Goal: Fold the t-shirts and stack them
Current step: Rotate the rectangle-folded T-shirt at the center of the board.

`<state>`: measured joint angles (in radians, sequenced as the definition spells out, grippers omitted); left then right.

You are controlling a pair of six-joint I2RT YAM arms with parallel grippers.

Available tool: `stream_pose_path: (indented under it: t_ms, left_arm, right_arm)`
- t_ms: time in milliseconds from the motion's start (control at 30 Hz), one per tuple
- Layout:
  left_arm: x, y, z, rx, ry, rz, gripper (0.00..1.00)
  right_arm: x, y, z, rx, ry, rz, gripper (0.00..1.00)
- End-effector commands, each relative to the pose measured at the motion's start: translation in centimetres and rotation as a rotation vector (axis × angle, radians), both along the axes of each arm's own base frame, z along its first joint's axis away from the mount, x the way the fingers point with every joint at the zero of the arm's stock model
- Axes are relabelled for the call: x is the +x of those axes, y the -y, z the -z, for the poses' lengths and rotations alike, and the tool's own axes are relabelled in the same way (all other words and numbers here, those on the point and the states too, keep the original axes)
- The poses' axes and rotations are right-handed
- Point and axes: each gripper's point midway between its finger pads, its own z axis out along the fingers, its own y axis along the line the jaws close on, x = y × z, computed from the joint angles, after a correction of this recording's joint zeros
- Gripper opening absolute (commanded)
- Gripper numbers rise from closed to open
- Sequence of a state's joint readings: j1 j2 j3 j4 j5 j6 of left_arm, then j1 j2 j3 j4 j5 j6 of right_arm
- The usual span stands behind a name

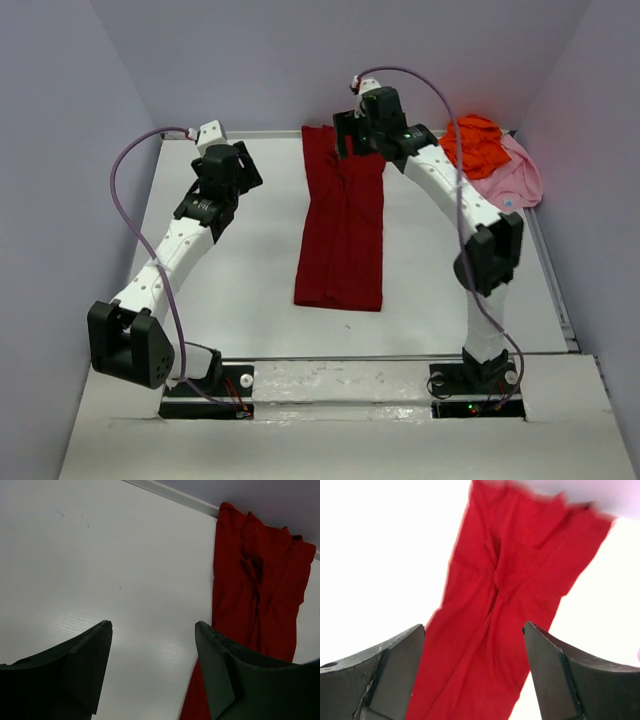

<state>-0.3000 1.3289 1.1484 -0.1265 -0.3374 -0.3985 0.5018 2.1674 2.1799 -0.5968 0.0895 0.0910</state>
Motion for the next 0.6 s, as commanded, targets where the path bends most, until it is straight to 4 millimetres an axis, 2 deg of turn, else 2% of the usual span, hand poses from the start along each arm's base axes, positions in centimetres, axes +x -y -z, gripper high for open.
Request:
stream_pose_path:
  t_ms: [0,67,100,133,167,200,233,267,300,333,367,400,433,467,533,567]
  left_arm:
    - [-0.3,2.5,-0.4,-0.091,0.012,0.086,0.77]
    - [-1.3,4.1,0.9,-0.166,-0.042,0.151,0.76]
    - [-2.5,4.8,3.0,-0.222,-0.089,0.157,0.76]
    - [-3.3,5.8,4.1,-0.268,-0.108,0.2,0.75]
    - [-4.7,6.4,6.3,-0.321,-0.116,0.219,0.75]
    - [-5.3,6.7,7.3,-0.349,-0.115,0.221,0.75]
    - [-6.1,7.2,8.2,-0.383,-0.123,0.244,0.75]
    - [-6.8,7.4,9.1,-0.403,-0.128,0.252,0.75]
    - [-7.9,7.6,10.7,-0.437,-0.137,0.248,0.75]
    - [-8.8,8.4,11.1,-0.454,-0.142,0.272,0.75]
    - [-9.9,8.7,12.5,-0.459,-0.158,0.281,0.75]
    - [-10.5,9.0,12.4,-0.473,-0.146,0.274,0.75]
    - [-11.6,10.2,12.6,-0.475,-0.154,0.31,0.75]
    - [-12.4,10.3,13.6,-0.462,-0.168,0.301,0.75]
    - [-13.4,10.8,13.9,-0.488,-0.166,0.307,0.75]
    - [-14.3,11.3,14.8,-0.492,-0.18,0.328,0.75]
  right_arm:
    - [-7.7,1.6,-5.7,0.167,0.063,0.002,0.85]
    - [-10.5,2.6,-3.3,0.24,0.016,0.042,0.84]
    - [-11.7,2.4,-3.0,0.283,0.039,0.032,0.84]
    - [-14.1,4.1,2.3,0.238,-0.054,0.07,0.84]
    - [-15.5,5.0,1.3,0.291,-0.035,0.107,0.83]
    - [-17.6,6.4,5.2,0.261,-0.099,0.137,0.82]
    - [-19.2,6.7,4.3,0.313,-0.086,0.147,0.82]
    - [-20.0,7.4,6.7,0.281,-0.121,0.163,0.82]
    - [-21.5,7.3,5.7,0.332,-0.1,0.164,0.82]
    - [-23.1,8.3,8.3,0.329,-0.15,0.204,0.81]
    - [-24.2,8.6,7.8,0.356,-0.135,0.199,0.81]
    - [-25.1,8.8,8.4,0.367,-0.144,0.205,0.81]
    - [-25.7,9.4,9.0,0.377,-0.148,0.233,0.81]
    - [-27.0,10.2,11.1,0.384,-0.189,0.266,0.81]
    - [-28.0,10.7,11.6,0.426,-0.188,0.297,0.81]
    - [-28.4,10.8,12.0,0.445,-0.198,0.306,0.81]
